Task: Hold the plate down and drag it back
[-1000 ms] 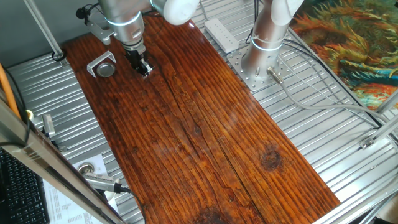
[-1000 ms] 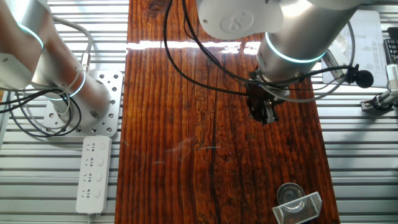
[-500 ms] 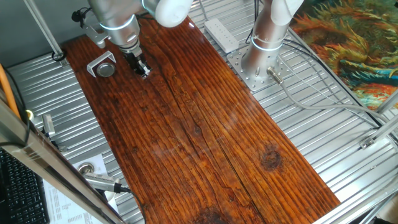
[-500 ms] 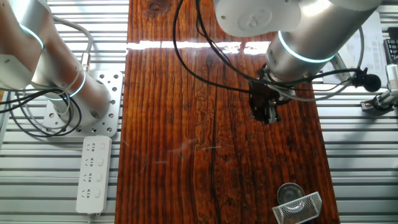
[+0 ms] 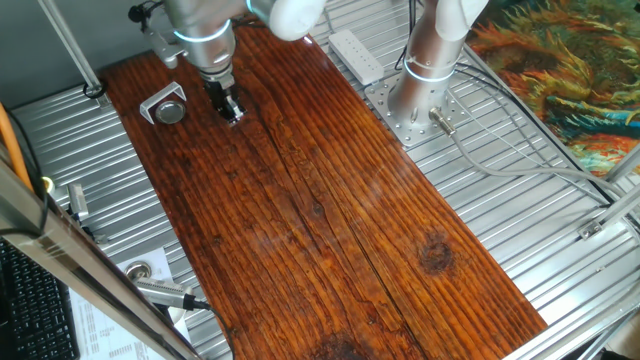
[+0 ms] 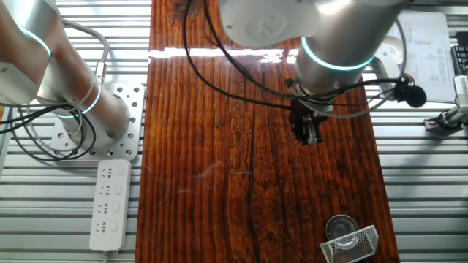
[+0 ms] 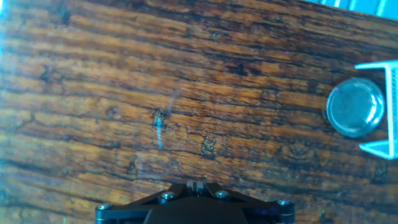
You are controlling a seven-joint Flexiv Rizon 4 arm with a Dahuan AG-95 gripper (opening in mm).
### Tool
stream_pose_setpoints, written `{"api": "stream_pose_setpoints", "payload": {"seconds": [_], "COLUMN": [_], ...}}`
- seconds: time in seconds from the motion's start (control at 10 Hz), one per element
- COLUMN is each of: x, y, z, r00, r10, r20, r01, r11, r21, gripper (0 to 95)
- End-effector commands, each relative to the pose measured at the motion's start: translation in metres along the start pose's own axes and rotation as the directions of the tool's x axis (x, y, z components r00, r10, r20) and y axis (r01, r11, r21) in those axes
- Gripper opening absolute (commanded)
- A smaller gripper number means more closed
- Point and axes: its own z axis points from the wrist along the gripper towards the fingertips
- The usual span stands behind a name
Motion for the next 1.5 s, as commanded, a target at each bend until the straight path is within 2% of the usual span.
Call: {"api": "stream_pose_setpoints", "payload": {"seconds": [0.1, 0.5, 0.7, 0.8, 1.1, 1.5], "x": [-0.001, -0.002, -0.003, -0.004, -0.007, -0.013], "y": [0.000, -0.001, -0.008, -0.015, -0.049, -0.079], "z": [0.000, 0.002, 0.008, 0.012, 0.025, 0.037], "r00": [1.000, 0.999, 0.999, 0.998, 0.996, 0.993], "r10": [-0.026, -0.035, -0.051, -0.059, -0.093, -0.115], "r20": [-0.012, -0.003, -0.004, -0.006, 0.000, -0.002], "r01": [0.025, 0.035, 0.051, 0.059, 0.093, 0.115], "r11": [1.000, 0.999, 0.999, 0.998, 0.996, 0.993], "r21": [-0.018, -0.019, -0.013, -0.005, -0.004, -0.008], "gripper": [0.0, 0.0, 0.0, 0.0, 0.0, 0.0]}}
